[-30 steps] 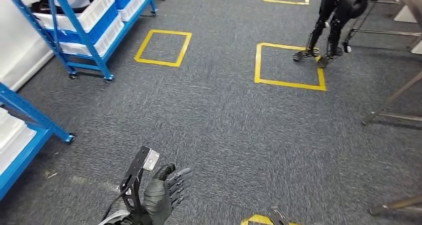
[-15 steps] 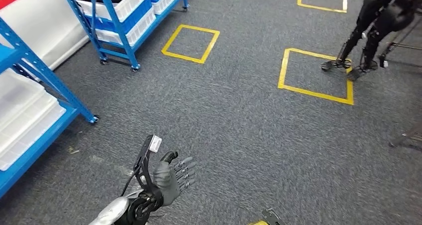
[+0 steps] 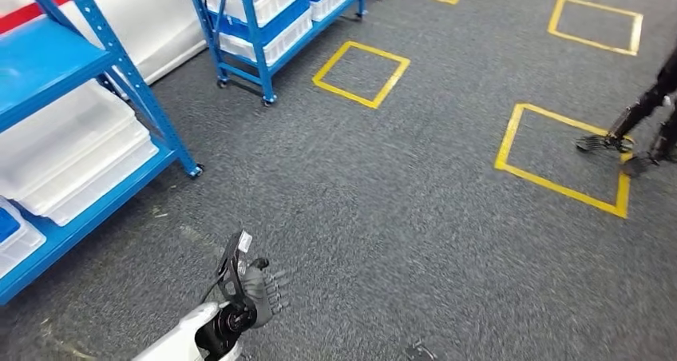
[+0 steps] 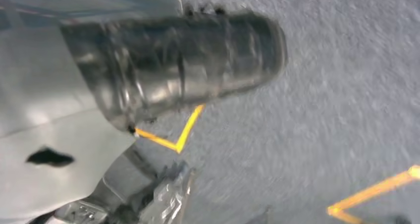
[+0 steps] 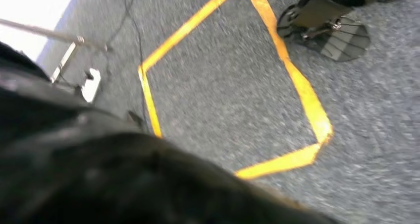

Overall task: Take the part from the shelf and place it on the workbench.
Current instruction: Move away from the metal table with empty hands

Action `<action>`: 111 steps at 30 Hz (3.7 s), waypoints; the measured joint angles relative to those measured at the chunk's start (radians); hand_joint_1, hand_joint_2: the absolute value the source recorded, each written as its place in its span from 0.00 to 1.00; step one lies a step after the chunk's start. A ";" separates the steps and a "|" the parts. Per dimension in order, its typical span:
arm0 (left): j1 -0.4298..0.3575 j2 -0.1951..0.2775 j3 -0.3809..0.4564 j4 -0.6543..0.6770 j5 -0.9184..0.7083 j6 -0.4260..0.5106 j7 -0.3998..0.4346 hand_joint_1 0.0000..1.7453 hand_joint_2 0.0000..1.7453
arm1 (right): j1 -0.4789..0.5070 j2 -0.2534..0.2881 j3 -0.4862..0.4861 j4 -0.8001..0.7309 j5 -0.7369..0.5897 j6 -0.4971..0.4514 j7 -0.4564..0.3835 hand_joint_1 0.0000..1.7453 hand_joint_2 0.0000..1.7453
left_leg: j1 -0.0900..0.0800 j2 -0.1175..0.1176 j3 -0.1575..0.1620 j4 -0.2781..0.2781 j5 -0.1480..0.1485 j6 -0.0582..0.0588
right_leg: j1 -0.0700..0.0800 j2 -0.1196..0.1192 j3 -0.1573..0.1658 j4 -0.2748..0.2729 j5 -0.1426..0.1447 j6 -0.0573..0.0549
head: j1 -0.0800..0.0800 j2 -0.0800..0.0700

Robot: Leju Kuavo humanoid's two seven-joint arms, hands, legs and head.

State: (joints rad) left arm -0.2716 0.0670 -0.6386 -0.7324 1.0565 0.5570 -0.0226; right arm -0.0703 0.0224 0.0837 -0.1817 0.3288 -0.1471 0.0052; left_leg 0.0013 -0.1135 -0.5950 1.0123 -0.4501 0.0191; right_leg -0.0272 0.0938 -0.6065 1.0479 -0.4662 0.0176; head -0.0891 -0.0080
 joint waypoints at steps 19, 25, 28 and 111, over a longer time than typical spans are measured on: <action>-0.035 -0.003 0.000 0.356 0.054 -0.062 -0.025 0.00 0.00 | -0.003 0.010 0.069 -0.001 0.026 0.010 -0.019 0.00 0.00 | -0.012 0.147 -0.025 -0.012 0.032 0.001 | 0.019 -0.193 0.053 -0.011 -0.042 -0.016 | -0.013 0.000; -0.042 0.004 0.000 0.400 0.056 -0.079 -0.015 0.00 0.00 | 0.004 0.014 0.096 -0.002 0.033 0.007 -0.020 0.00 0.00 | -0.004 0.077 -0.013 -0.022 0.035 0.021 | 0.014 -0.101 -0.082 0.256 -0.151 -0.006 | -0.002 0.000; -0.041 0.004 0.000 0.417 0.050 -0.081 0.001 0.00 0.00 | 0.003 0.014 0.106 -0.002 0.028 0.017 -0.017 0.00 0.00 | 0.001 0.032 -0.014 -0.004 0.024 0.011 | 0.005 -0.079 -0.039 0.127 -0.056 -0.001 | -0.001 0.000; 0.033 0.054 -0.005 0.526 0.096 -0.152 0.109 0.00 0.00 | -0.005 -0.030 0.128 -0.001 -0.142 -0.028 0.123 0.00 0.00 | -0.010 0.104 -0.009 0.014 -0.003 -0.015 | 0.016 -0.096 0.019 0.004 -0.014 -0.024 | 0.002 0.000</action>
State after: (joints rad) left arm -0.2385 0.1206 -0.6437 -0.2062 1.1523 0.4053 0.0868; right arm -0.0757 -0.0075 0.2113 -0.1827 0.1871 -0.1754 0.1278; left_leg -0.0088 -0.0095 -0.6043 1.0262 -0.4530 0.0042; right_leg -0.0116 -0.0022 -0.5874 1.0519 -0.4798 -0.0064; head -0.0867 -0.0080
